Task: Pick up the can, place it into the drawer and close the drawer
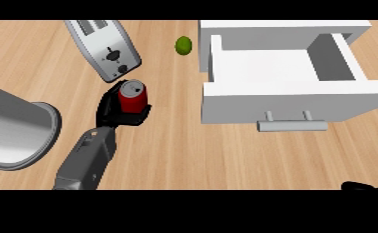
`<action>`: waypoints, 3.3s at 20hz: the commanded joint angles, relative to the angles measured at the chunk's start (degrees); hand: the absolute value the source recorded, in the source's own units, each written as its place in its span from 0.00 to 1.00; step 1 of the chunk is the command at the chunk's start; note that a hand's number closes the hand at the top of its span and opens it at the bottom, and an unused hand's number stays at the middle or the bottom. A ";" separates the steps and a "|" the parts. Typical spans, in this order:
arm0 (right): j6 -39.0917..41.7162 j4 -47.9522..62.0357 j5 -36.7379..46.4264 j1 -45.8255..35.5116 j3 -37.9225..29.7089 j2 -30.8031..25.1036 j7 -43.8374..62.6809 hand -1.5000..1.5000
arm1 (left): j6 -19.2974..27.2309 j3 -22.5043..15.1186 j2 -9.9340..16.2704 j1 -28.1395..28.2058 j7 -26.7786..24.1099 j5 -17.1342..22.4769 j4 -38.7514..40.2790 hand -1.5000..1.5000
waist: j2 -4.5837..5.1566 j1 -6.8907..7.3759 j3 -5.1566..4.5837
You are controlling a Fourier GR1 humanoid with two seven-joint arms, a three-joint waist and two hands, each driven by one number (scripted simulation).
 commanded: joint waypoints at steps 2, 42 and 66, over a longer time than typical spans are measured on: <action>0.10 -0.60 0.55 1.32 -0.22 0.95 -0.88 0.00 | 5.23 -2.03 -4.18 -2.01 2.23 0.35 -4.03 1.00 | -0.16 0.40 0.04; -1.05 0.63 0.28 -4.48 -2.17 -2.16 3.04 0.00 | 32.64 -30.72 -4.45 -49.89 51.74 16.51 -14.09 1.00 | 0.08 -1.93 0.12; -0.35 2.74 4.33 -10.53 1.75 -4.52 1.86 0.00 | 43.26 -39.07 -4.45 -58.10 41.72 27.23 3.71 0.00 | 1.52 -5.19 0.25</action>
